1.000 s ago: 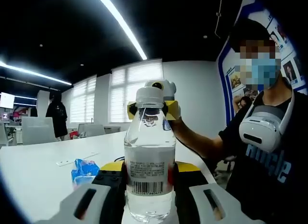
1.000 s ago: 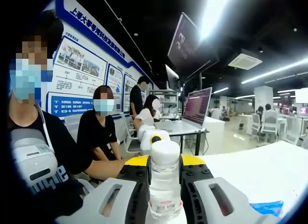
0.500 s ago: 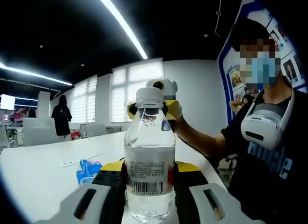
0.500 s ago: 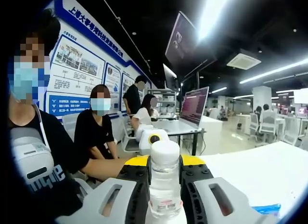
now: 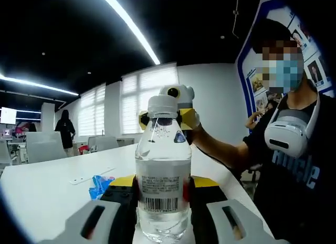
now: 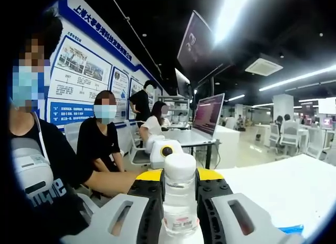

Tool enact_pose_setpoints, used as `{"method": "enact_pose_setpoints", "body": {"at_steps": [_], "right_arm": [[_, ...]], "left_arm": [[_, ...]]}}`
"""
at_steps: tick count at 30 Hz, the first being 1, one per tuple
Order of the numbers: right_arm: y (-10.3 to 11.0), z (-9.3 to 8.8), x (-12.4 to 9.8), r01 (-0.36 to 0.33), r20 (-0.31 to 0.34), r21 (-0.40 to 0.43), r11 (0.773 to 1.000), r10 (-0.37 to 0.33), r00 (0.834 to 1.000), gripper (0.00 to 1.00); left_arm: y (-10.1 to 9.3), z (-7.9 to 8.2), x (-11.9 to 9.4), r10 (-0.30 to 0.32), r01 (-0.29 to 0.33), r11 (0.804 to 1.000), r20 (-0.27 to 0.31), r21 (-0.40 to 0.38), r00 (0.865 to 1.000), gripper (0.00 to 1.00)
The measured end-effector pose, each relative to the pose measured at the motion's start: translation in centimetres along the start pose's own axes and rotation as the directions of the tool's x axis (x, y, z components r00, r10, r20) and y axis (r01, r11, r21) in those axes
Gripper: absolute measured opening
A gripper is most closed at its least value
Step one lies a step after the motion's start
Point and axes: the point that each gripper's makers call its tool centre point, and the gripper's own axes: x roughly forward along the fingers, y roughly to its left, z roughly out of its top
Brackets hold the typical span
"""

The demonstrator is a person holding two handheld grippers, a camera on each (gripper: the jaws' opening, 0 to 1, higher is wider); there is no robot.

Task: Arrange the tabletop items into an orderly group along one side of the table until the central work area is clear of visible clutter.

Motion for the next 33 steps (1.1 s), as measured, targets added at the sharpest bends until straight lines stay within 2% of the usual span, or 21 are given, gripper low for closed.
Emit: {"method": "enact_pose_setpoints", "body": {"at_steps": [10,18,33], "right_arm": [[-1.0,-0.4,0.5,0.030,-0.012,0.002,1.000,-0.030,0.999,0.17],[-1.3,-1.1,0.6,0.046,-0.020,0.009,0.999,-0.046,0.999,0.17],[-2.8,-1.6,1.0,0.068,-0.048,-0.001,0.998,-0.068,0.997,0.17]], "left_arm": [[1.0,-0.3,-0.2,-0.010,0.010,1.000,0.021,0.002,1.000,0.36],[1.5,-0.8,-0.1,-0.015,0.015,1.000,0.009,-0.001,1.000,0.36],[2.8,-1.3,0.0,-0.010,0.010,1.000,0.026,-0.009,1.000,0.36]]}}
